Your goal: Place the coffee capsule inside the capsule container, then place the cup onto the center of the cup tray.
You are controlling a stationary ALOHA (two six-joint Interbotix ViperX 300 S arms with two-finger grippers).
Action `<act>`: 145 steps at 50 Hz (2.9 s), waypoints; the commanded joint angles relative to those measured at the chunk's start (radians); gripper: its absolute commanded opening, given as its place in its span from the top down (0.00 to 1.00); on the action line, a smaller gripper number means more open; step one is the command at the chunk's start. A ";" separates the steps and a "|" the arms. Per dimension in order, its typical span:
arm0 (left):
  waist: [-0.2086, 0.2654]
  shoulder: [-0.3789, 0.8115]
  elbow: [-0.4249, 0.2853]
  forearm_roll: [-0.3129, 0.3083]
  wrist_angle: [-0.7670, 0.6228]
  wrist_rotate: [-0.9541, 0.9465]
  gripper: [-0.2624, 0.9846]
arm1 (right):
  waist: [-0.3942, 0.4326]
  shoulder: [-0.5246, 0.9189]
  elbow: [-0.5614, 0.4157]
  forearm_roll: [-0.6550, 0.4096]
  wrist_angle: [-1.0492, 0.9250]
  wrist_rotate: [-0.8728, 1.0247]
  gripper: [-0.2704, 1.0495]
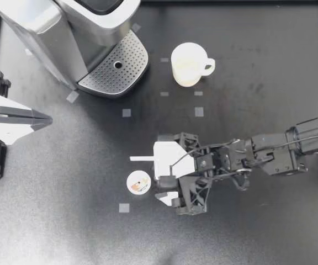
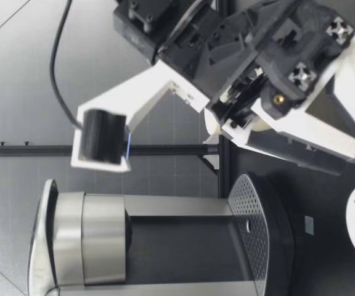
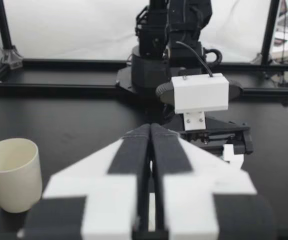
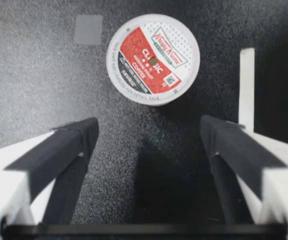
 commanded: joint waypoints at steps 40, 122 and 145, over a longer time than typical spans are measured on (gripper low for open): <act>0.002 0.000 0.009 0.002 -0.003 -0.011 0.74 | -0.014 0.083 -0.175 -0.005 0.072 -0.015 0.15; 0.117 0.229 -0.336 -0.035 0.430 -0.011 0.74 | -0.015 -0.147 -0.037 0.017 0.118 0.144 0.39; 0.104 0.650 -0.890 0.201 1.186 -0.048 0.74 | -0.034 -0.354 0.308 0.017 -0.270 0.184 0.39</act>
